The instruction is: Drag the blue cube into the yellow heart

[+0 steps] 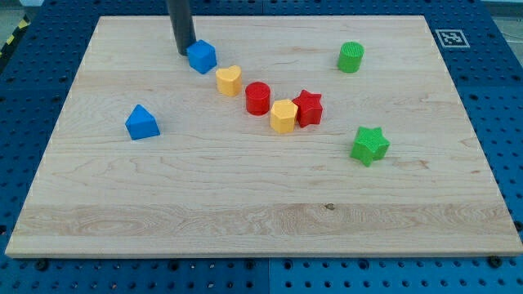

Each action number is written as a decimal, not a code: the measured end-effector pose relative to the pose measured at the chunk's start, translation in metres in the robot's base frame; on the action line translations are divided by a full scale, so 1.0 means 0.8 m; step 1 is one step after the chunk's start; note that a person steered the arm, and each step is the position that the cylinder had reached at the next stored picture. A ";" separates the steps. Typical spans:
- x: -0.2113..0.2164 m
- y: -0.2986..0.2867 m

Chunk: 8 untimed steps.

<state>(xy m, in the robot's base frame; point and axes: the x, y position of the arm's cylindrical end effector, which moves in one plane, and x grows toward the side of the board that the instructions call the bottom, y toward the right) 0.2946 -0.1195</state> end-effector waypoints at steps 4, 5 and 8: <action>0.027 0.005; 0.005 0.002; 0.010 0.033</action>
